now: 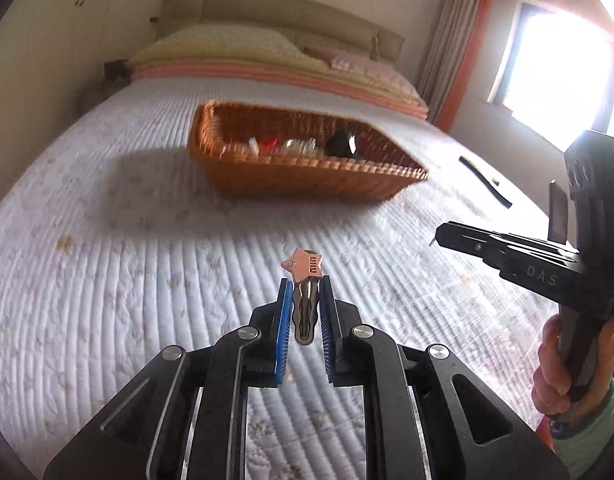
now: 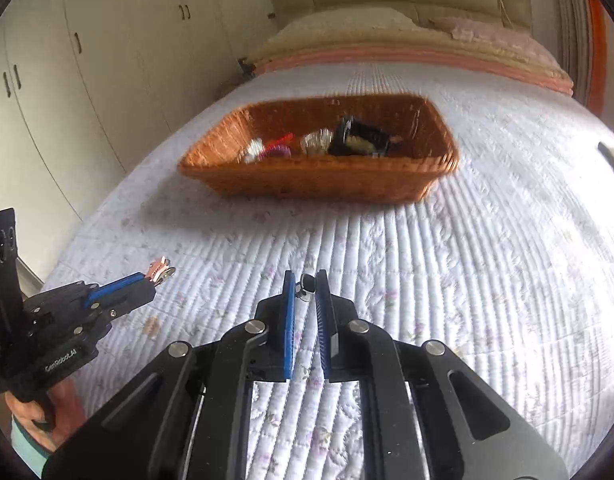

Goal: Organize jewelry

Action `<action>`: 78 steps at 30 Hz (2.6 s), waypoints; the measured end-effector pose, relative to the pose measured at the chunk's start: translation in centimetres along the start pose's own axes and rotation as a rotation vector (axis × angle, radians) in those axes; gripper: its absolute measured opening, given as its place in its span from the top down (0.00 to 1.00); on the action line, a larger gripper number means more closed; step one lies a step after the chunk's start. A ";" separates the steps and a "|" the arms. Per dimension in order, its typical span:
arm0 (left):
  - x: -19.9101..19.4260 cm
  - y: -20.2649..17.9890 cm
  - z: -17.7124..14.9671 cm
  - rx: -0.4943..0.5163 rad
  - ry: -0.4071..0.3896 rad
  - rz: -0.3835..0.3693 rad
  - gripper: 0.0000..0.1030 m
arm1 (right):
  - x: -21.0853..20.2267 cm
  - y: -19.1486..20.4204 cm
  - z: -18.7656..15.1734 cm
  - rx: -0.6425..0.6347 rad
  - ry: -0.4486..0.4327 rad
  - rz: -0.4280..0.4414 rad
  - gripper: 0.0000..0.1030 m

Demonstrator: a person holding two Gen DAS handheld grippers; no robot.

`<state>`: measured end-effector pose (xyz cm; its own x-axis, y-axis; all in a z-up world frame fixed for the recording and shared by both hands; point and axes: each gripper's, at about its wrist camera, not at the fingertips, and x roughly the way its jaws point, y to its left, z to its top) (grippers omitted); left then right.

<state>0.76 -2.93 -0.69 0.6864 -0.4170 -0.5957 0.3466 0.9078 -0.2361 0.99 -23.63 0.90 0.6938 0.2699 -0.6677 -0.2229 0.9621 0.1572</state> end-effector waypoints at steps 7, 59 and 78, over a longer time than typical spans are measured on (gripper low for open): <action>-2.8 -2.3 6.2 0.080 -0.160 -0.018 0.88 | -4.5 1.7 5.6 -0.064 -0.160 -0.002 0.92; -3.7 -1.5 5.4 0.054 -0.347 0.171 0.16 | -1.4 -0.2 6.8 -0.036 -0.258 -0.088 0.57; -4.2 -3.3 -1.3 0.059 -0.467 0.384 0.14 | -3.8 1.7 -3.5 -0.095 -0.535 -0.169 0.22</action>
<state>-4.08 -4.07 1.63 0.9727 -0.0476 -0.2270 0.0441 0.9988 -0.0205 -4.40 -23.14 1.18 0.9699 0.1184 -0.2126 -0.1216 0.9926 -0.0022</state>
